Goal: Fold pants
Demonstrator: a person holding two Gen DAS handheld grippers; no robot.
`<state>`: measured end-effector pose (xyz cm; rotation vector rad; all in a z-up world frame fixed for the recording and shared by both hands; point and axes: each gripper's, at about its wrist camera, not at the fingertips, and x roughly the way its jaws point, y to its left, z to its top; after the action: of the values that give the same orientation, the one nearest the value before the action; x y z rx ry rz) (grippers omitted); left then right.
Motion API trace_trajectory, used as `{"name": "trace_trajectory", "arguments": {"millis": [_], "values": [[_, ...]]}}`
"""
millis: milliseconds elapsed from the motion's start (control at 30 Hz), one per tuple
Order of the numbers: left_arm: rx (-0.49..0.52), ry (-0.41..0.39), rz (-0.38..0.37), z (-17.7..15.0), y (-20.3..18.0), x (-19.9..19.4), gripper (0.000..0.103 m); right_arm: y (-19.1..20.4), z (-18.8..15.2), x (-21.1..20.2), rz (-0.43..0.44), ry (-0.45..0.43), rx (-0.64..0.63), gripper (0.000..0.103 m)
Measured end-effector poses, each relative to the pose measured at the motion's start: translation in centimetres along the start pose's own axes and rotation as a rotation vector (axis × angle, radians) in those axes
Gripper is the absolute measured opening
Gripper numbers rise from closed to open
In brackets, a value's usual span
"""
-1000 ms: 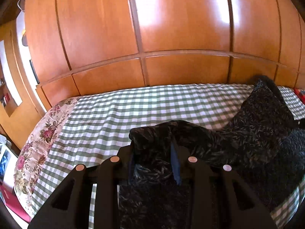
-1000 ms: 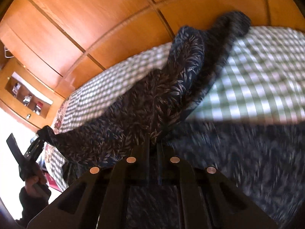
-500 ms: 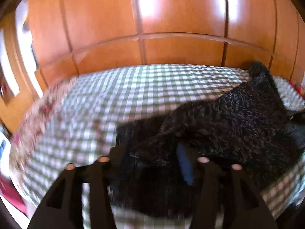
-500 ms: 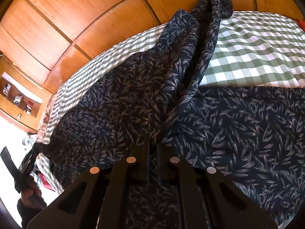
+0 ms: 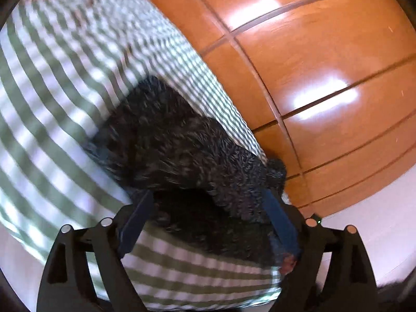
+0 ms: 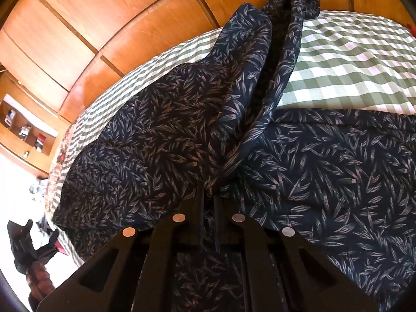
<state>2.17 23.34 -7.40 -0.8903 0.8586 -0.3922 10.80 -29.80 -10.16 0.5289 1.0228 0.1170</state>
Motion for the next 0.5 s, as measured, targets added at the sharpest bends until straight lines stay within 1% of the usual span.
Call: {"name": "trace_trajectory", "arguments": {"millis": [33, 100, 133, 167, 200, 233, 267, 333, 400, 433, 500], "values": [[-0.019, 0.001, 0.002, 0.1, 0.0, 0.7, 0.087, 0.1, 0.0, 0.1, 0.002, 0.000, -0.001, 0.005], [-0.040, -0.004, 0.054, 0.5, -0.2, 2.2, 0.086, 0.0, 0.2, 0.0, 0.010, 0.000, -0.005, 0.005], [-0.049, -0.001, 0.076, 0.7, -0.2, 2.9, 0.083, 0.0, 0.3, -0.1, 0.011, 0.000, -0.008, 0.005], [-0.069, 0.010, 0.112, 1.0, -0.2, 3.7, 0.065, 0.1, 0.5, -0.2, 0.012, -0.001, -0.015, 0.005], [-0.080, 0.021, 0.131, 1.2, -0.3, 4.3, 0.037, 0.2, 0.6, -0.3, 0.014, -0.003, -0.021, 0.005], [-0.076, 0.026, 0.162, 1.6, -0.5, 4.8, 0.022, 0.4, 0.8, -0.4, 0.015, -0.006, -0.029, 0.005], [-0.069, 0.020, 0.182, 1.9, -0.7, 5.0, 0.009, 0.6, 1.0, -0.7, 0.020, -0.010, -0.037, 0.005], [-0.030, -0.003, 0.173, 3.0, -1.8, 5.0, 0.009, 1.1, 1.4, -1.3, 0.026, -0.021, -0.049, 0.004], [0.065, -0.038, 0.181, 4.7, -4.1, 4.7, 0.007, 1.7, 1.8, -2.6, 0.045, -0.047, -0.065, 0.004], [0.113, -0.054, 0.170, 5.5, -5.4, 4.4, 0.007, 2.2, 2.0, -3.9, 0.058, -0.074, -0.075, 0.004], [0.248, -0.104, 0.129, 7.0, -8.6, 3.4, 0.007, 2.7, 2.1, -5.8, 0.077, -0.109, -0.086, 0.004]]}}
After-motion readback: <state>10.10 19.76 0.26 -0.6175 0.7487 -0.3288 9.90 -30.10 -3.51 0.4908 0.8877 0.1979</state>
